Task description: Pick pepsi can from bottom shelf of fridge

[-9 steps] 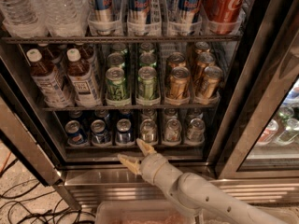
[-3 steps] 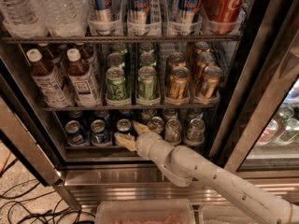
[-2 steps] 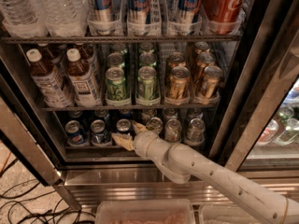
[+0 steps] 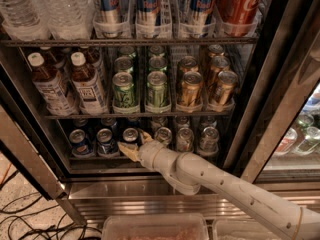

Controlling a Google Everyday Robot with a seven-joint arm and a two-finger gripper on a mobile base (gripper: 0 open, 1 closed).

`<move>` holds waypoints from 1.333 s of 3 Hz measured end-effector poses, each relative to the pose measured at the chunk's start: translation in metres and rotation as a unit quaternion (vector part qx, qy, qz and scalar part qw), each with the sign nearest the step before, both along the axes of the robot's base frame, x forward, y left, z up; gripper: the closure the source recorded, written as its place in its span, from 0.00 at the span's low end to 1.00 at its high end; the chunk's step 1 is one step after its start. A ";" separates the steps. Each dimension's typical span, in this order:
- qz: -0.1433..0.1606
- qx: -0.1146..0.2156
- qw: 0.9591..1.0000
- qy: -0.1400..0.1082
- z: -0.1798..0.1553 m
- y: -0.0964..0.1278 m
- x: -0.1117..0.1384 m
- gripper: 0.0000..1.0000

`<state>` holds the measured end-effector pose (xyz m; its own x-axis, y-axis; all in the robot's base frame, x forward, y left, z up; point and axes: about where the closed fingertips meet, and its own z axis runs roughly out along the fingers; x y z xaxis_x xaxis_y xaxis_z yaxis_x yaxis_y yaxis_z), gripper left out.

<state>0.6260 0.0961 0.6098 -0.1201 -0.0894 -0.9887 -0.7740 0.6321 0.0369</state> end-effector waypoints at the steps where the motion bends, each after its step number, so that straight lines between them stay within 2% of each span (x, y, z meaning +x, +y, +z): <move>1: 0.000 0.000 1.000 0.000 0.000 0.000 0.000 0.81; 2: 0.000 0.000 1.000 0.000 0.000 0.000 0.000 1.00; 3: 0.000 0.000 1.000 0.000 0.004 0.000 0.000 1.00; 4: 0.011 -0.005 1.000 -0.018 0.016 0.002 -0.007 1.00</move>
Offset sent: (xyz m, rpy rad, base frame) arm 0.0000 0.0000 0.0000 0.0000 0.0000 0.0000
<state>0.6188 0.0986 0.6260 -0.0828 -0.1017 -0.9914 -0.7879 0.6158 0.0026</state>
